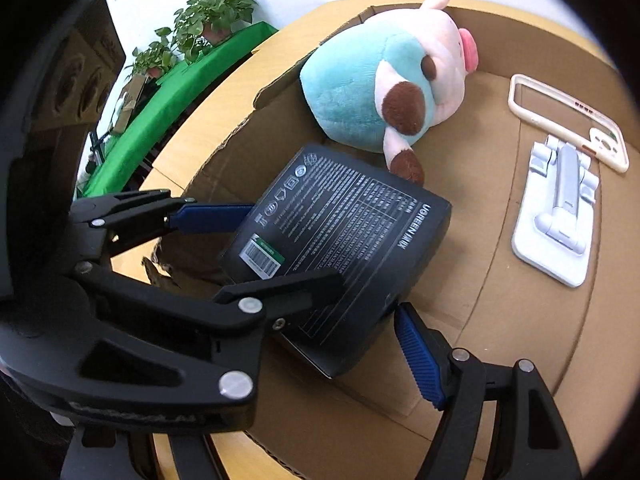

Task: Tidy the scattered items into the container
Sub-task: 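Lift the black box with the right gripper and lower it into the cardboard box, then open the right gripper and withdraw it from the black box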

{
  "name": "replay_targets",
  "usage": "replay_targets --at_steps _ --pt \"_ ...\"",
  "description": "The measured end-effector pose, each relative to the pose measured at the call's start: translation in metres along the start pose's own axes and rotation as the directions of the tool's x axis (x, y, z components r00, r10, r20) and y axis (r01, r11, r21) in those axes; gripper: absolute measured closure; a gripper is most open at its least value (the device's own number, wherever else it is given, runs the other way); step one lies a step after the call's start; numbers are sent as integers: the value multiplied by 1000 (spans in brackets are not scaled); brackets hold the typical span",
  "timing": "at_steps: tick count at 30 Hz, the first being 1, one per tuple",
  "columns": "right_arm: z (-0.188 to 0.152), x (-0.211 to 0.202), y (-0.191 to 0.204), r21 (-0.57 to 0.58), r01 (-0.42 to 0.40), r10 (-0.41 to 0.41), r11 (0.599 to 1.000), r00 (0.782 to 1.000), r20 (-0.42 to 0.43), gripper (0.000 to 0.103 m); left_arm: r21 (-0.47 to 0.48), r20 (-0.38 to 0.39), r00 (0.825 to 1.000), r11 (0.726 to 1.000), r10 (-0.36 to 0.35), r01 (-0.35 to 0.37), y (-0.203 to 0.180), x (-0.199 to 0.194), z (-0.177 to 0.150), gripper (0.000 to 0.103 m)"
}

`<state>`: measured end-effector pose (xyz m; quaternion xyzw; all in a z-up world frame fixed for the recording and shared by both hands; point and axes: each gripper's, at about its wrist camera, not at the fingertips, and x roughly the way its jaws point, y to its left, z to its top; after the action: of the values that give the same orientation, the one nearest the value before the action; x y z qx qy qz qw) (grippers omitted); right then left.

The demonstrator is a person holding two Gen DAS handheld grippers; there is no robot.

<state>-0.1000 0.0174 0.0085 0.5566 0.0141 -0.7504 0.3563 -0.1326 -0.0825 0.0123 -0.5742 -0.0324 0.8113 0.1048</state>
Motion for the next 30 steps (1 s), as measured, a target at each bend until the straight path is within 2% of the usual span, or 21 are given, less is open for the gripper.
replay_targets --at_steps 3,8,10,13,16,17,18,19,20,22,23,24,26,30 --pt "0 2 -2 22 -10 10 1000 1000 -6 28 2 -1 1000 1000 -5 5 0 0 0 23" --pt "-8 -6 5 -6 -3 3 1000 1000 2 27 -5 22 1000 1000 -2 2 4 -8 0 22" --pt "-16 -18 7 -32 22 -21 999 999 25 27 -32 61 998 999 -2 4 9 -20 -1 22" --pt "-28 -46 5 -35 54 -51 998 995 91 26 -63 164 986 998 2 8 15 -51 -7 22" --pt "-49 -84 5 -27 113 -106 993 974 201 26 -51 308 949 997 64 -51 8 -91 -21 18" --pt "-55 -94 7 -28 143 -133 989 963 235 26 -35 380 921 997 82 -75 1 -110 -30 15" --pt "-64 -109 10 -28 190 -175 981 944 280 25 -26 425 900 995 95 -93 -4 -121 -37 7" --pt "-70 -122 12 -31 229 -208 973 925 319 25 -19 469 877 994 106 -110 -12 -132 -44 4" --pt "-79 -134 18 -31 269 -240 963 902 359 25 -11 533 839 992 113 -127 -24 -145 -55 0" --pt "-87 -147 29 -20 332 -293 943 858 423 25 19 597 796 990 102 -142 -46 -158 -73 0" --pt "-92 -154 34 -14 361 -317 932 834 451 25 33 611 786 988 98 -148 -52 -162 -77 0" --pt "-93 -159 35 -9 383 -334 924 818 468 25 48 631 770 986 96 -162 -64 -165 -86 0" --pt "-104 -168 38 11 415 -367 910 793 487 25 58 651 753 983 95 -175 -83 -166 -98 0" --pt "-127 -184 33 38 436 -397 899 775 491 25 86 658 751 984 61 -155 -106 -165 -114 0"
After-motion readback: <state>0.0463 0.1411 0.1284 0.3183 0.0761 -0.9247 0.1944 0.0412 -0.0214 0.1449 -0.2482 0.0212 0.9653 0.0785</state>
